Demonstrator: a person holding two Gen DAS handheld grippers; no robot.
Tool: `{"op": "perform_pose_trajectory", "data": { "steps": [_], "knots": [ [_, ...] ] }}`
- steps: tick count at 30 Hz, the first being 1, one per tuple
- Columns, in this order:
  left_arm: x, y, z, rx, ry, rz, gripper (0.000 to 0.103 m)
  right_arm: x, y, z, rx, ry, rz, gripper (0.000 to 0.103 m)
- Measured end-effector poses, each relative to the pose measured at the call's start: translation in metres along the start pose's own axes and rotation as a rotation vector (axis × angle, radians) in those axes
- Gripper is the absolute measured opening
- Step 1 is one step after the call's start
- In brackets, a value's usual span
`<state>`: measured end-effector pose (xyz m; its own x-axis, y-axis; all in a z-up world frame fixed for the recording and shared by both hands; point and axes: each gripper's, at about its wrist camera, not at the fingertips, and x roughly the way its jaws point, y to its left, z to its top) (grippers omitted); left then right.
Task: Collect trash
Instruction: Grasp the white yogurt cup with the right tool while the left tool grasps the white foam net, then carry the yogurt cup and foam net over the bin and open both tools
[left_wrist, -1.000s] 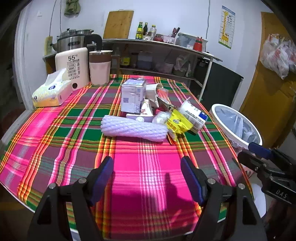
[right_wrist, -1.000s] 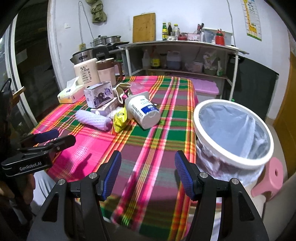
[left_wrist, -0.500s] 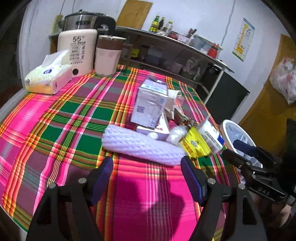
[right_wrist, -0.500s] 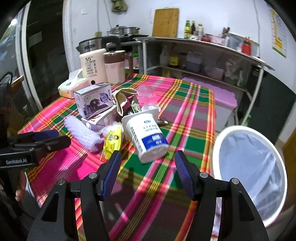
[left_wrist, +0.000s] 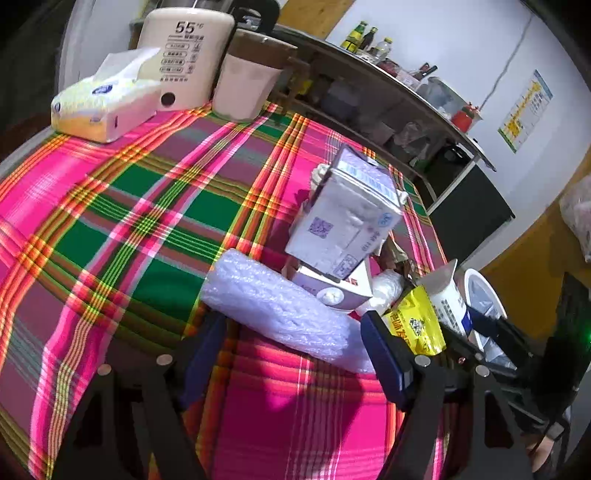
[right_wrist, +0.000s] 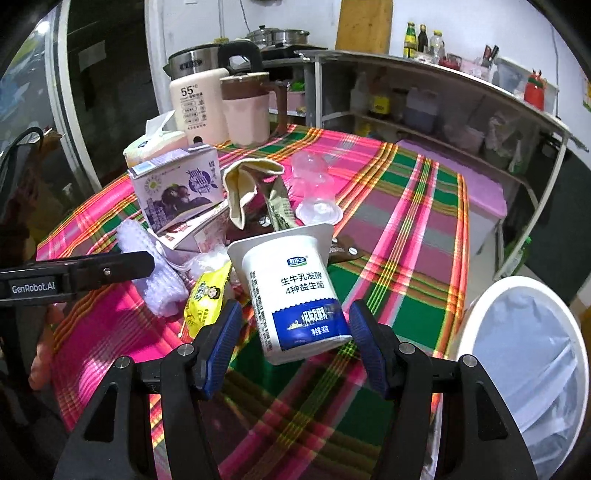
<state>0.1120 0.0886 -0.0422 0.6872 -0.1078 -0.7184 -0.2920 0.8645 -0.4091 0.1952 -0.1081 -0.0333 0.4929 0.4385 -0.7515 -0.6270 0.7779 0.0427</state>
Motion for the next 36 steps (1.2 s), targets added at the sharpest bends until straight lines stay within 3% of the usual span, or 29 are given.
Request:
{"op": "perform_pose_trajectory", "data": {
  "steps": [5,6,10,16,36],
  "knots": [
    [0.002,-0.003,0.002,0.015,0.001,0.013,0.074,0.001,0.0,-0.001,0.035,0.012,-0.001,0.06],
    [0.002,-0.003,0.002,0.02,0.001,0.012,0.068,0.001,0.0,-0.001,0.048,0.012,0.009,0.054],
    [0.002,-0.006,0.001,0.04,0.009,-0.011,0.046,0.0,0.001,-0.003,0.081,0.009,0.033,0.052],
    [-0.007,-0.01,-0.001,0.089,-0.01,-0.018,0.028,-0.012,0.004,-0.009,0.126,-0.018,0.043,0.051],
    [-0.057,-0.021,-0.021,0.205,-0.099,-0.006,0.017,-0.072,0.011,-0.039,0.234,-0.111,0.008,0.05]
  ]
}}
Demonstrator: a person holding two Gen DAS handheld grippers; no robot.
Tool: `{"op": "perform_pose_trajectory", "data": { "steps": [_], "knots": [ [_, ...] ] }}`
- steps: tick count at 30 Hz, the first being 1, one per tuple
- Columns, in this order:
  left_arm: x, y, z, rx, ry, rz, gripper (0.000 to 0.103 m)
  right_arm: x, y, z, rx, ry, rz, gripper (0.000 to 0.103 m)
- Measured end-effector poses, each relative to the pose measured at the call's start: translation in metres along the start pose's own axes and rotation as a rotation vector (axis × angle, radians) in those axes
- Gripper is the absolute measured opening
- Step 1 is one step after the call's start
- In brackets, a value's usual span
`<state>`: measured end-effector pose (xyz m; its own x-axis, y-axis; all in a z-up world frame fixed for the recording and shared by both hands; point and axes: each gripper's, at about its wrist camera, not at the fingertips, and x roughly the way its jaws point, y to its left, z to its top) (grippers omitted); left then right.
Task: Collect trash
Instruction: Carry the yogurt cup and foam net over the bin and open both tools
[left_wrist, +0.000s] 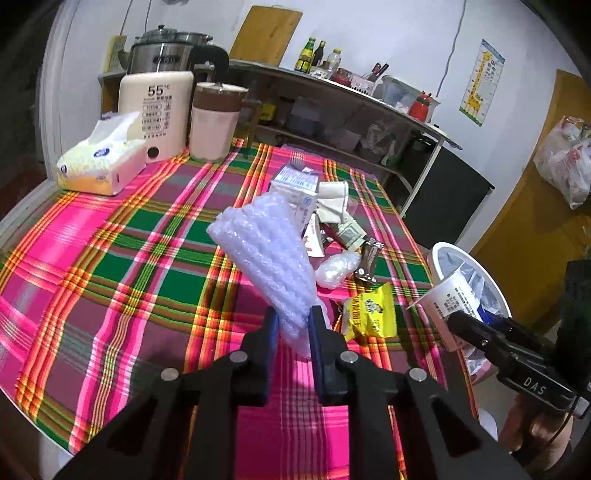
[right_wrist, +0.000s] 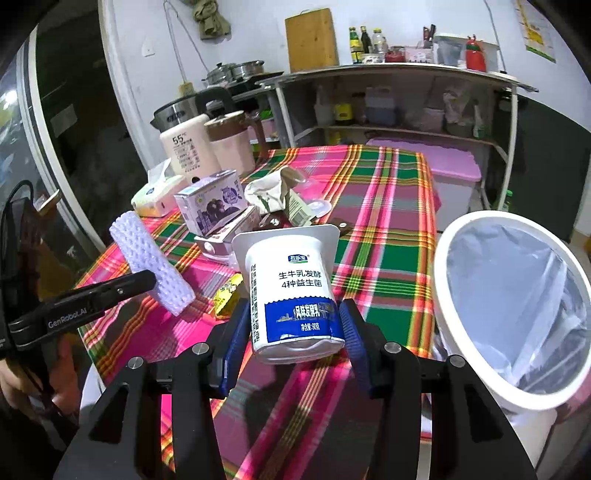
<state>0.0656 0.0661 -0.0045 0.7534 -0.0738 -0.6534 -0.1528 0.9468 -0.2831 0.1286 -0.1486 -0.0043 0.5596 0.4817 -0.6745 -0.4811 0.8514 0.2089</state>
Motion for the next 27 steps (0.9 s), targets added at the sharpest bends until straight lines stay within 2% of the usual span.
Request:
{"op": "perform_pose_trajectory", "data": {
  "steps": [4,12,27],
  "knots": [
    [-0.004,-0.009,0.002,0.029,-0.008,-0.021,0.017,-0.011,-0.004,-0.002,0.016,-0.02,-0.013,0.05],
    [0.003,-0.048,0.012,0.119,-0.001,-0.115,0.017,-0.03,-0.024,-0.006,0.065,-0.053,-0.058,0.05],
    [0.054,-0.149,0.027,0.294,0.074,-0.299,0.017,-0.062,-0.107,-0.014,0.21,-0.097,-0.241,0.05]
  ]
}}
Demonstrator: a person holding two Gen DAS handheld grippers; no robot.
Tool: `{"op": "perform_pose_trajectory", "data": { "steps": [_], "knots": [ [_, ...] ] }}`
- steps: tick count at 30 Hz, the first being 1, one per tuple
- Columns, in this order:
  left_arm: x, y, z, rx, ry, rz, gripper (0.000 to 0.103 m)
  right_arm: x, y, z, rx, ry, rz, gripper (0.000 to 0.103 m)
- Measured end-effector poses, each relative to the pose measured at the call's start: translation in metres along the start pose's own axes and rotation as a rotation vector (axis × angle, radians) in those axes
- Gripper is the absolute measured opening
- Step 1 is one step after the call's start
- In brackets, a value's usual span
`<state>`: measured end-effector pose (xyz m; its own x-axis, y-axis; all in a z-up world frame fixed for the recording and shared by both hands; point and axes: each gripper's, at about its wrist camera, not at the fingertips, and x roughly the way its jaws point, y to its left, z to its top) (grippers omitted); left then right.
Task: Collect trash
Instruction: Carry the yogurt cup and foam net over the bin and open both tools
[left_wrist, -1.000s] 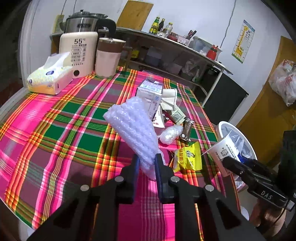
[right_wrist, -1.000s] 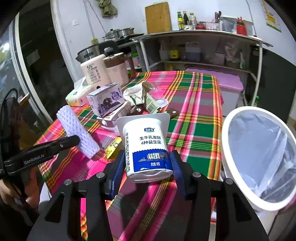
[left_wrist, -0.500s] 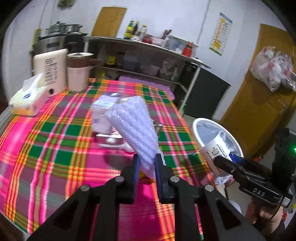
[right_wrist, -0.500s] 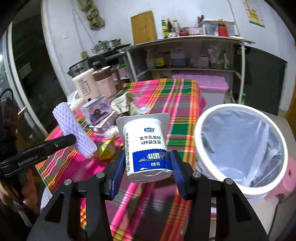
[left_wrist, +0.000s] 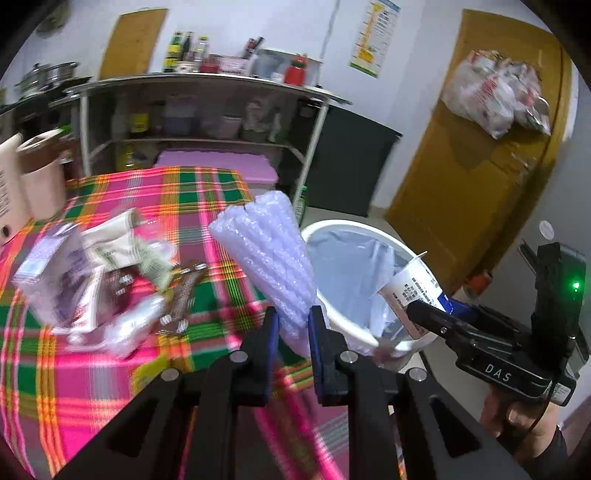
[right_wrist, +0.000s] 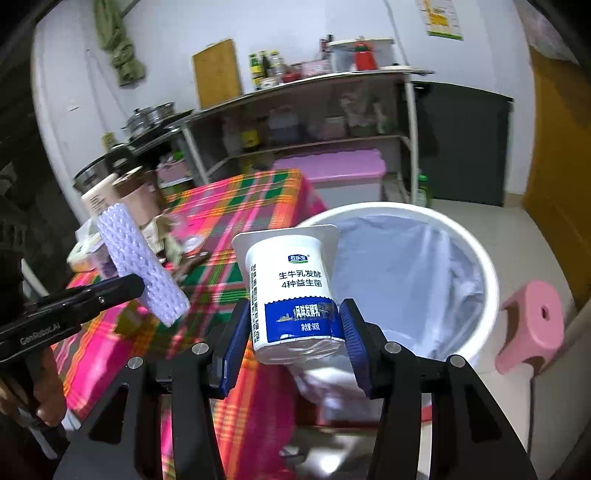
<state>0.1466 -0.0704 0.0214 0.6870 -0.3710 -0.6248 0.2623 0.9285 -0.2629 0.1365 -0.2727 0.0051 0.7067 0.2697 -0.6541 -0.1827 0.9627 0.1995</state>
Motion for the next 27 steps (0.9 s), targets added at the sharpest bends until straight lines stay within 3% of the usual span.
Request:
{"op": "perform_pose_trajectory", "data": {
  "steps": [7,18,20,23,27],
  "knots": [
    [0.031,-0.029,0.015,0.061,0.04,-0.065,0.017,0.001,-0.033,0.002,0.048,0.008,-0.07,0.051],
    [0.067,-0.059,0.026,0.124,0.112,-0.129,0.018,0.009,-0.058,0.006,0.075,0.03,-0.112,0.051],
    [0.071,-0.062,0.027,0.13,0.119,-0.137,0.022,0.01,-0.061,0.006,0.083,0.029,-0.117,0.051],
    [0.074,-0.063,0.028,0.128,0.123,-0.139,0.037,0.01,-0.064,0.006,0.092,0.016,-0.129,0.051],
    [0.073,-0.062,0.028,0.111,0.126,-0.15,0.043,0.008,-0.067,0.007,0.109,0.005,-0.117,0.053]
  ]
}}
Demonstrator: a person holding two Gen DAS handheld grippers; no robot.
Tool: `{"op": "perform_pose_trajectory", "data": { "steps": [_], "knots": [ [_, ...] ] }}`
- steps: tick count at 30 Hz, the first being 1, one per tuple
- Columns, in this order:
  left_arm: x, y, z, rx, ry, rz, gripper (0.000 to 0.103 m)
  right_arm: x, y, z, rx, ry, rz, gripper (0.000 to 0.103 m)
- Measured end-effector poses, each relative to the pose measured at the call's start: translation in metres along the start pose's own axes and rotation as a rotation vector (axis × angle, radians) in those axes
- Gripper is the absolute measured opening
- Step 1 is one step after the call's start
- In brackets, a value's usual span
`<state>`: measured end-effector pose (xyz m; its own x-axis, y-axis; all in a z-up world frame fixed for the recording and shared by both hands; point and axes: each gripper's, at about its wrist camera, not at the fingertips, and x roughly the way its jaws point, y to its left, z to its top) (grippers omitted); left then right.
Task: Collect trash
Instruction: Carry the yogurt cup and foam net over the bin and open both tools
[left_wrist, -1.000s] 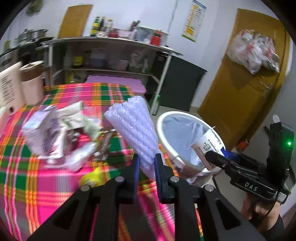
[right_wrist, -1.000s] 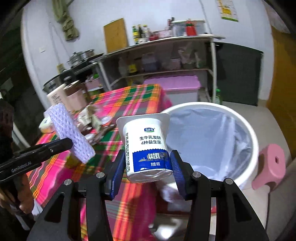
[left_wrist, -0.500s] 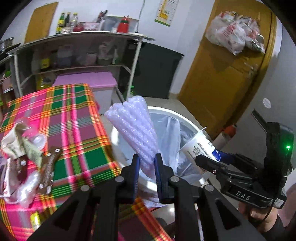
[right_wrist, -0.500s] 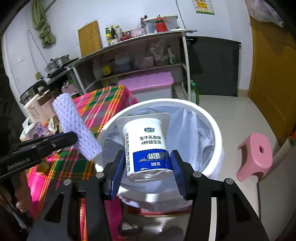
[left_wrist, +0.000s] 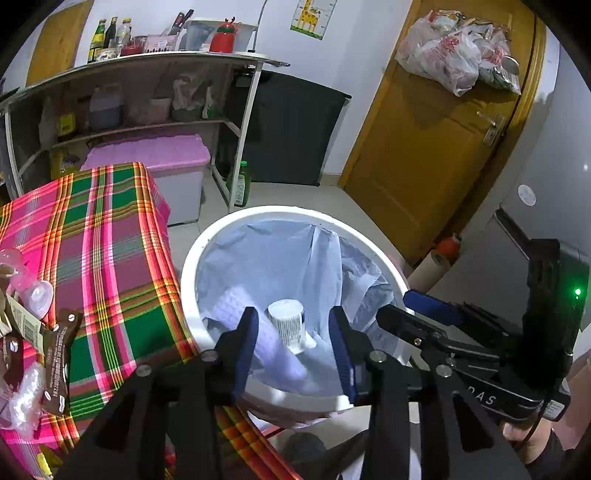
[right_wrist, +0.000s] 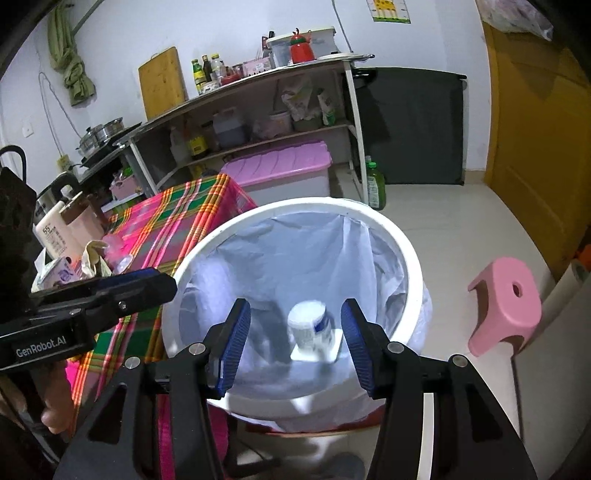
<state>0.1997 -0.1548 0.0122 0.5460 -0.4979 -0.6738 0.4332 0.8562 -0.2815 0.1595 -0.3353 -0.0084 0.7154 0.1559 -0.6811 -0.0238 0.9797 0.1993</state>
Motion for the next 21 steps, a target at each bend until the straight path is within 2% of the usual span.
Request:
{"op": "perform_pose_trajectory", "data": {
  "steps": [8,14,21],
  "knots": [
    [-0.017,0.005,-0.004,-0.031,-0.038,0.016,0.043,-0.009,0.012,-0.001,-0.026,-0.02,0.009,0.053],
    [-0.035,0.01,-0.016,-0.05,-0.059,0.057,0.043,-0.02,0.028,-0.007,-0.03,-0.036,0.055,0.058],
    [-0.059,0.017,-0.034,-0.058,-0.092,0.11,0.043,-0.031,0.052,-0.015,-0.058,-0.032,0.105,0.058]
  ]
}}
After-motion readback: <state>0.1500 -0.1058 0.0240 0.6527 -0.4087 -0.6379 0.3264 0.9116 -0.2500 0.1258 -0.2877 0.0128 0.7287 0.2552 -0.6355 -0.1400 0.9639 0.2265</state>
